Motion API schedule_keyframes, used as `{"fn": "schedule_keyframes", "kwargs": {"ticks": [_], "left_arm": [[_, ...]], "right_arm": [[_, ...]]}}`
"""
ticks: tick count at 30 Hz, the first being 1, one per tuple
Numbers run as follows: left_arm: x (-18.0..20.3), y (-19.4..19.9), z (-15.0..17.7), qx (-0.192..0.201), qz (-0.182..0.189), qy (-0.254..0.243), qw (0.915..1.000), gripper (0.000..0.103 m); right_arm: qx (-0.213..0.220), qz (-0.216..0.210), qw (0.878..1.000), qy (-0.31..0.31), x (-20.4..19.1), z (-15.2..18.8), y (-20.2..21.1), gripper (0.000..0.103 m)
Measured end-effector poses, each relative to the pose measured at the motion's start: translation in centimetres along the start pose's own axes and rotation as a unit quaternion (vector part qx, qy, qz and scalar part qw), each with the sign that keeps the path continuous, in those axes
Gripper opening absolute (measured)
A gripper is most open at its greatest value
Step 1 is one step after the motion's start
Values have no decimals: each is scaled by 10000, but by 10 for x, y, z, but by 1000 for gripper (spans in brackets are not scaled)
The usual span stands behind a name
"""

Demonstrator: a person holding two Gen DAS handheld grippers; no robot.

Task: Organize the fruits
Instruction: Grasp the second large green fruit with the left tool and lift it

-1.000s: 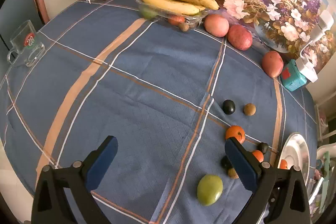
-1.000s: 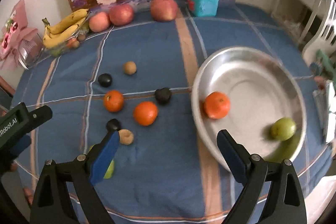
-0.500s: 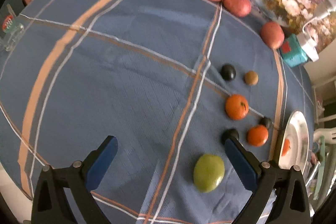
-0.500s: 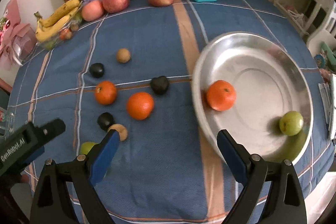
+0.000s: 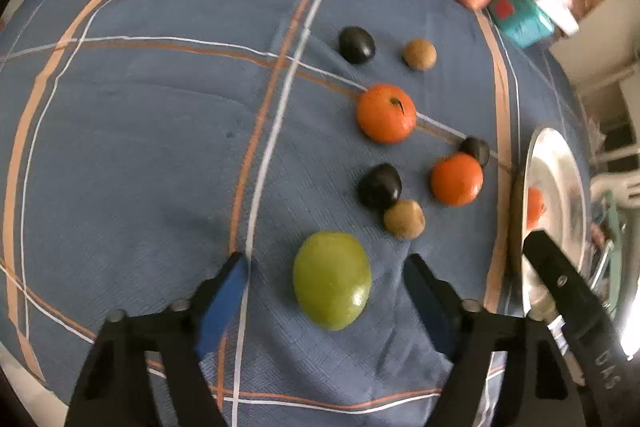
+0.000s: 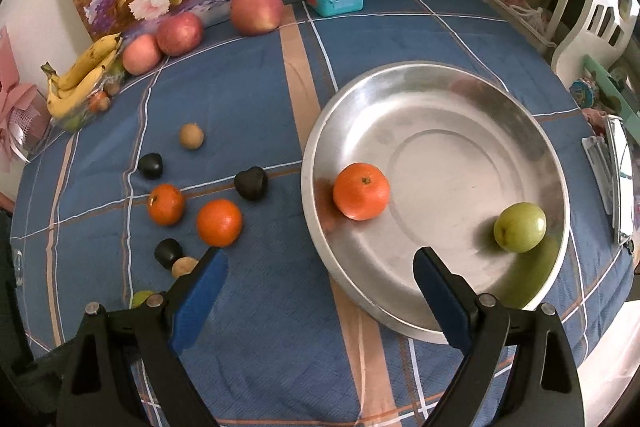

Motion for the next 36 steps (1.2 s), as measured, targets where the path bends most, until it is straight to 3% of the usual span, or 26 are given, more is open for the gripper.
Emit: {"fn": "schedule_keyframes", "kwargs": {"ticks": [3, 5, 7, 11, 16, 27, 36], "left_arm": [[6, -2, 2, -40, 30, -55, 10000, 65], [8, -1, 4, -54, 56, -66, 9999, 47], [9, 1, 4, -15, 50, -57, 10000, 41], [1, 8, -1, 55, 250, 282, 9993, 41], [-20, 24, -15, 378, 218, 693, 9966, 41], [-83, 57, -54, 1148, 21, 1589, 9806, 41], [-94, 54, -62, 1181, 138, 1819, 9761, 41]], "right_arm": [[-11, 5, 10000, 36, 1, 1, 2, 94], [-14, 15, 10000, 47, 0, 2, 2, 94], [-15, 27, 10000, 45, 1, 1, 1, 94], [-30, 38, 10000, 33, 0, 2, -1, 94], [-54, -6, 10000, 69, -4, 3, -2, 94], [-441, -641, 9966, 282, -57, 13, -16, 94], [-865, -632, 9913, 771, -83, 26, -41, 94]]}}
Point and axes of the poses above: each gripper's, at about its wrist camera, not at the fingertips, and y roughly against the way its jaws point, x to its right, z to its underside, the point moved 5 cm from there along -y, roughly the way its jaws point, and after that the axes turned 9 degrees about x, right-handed, at the moved point
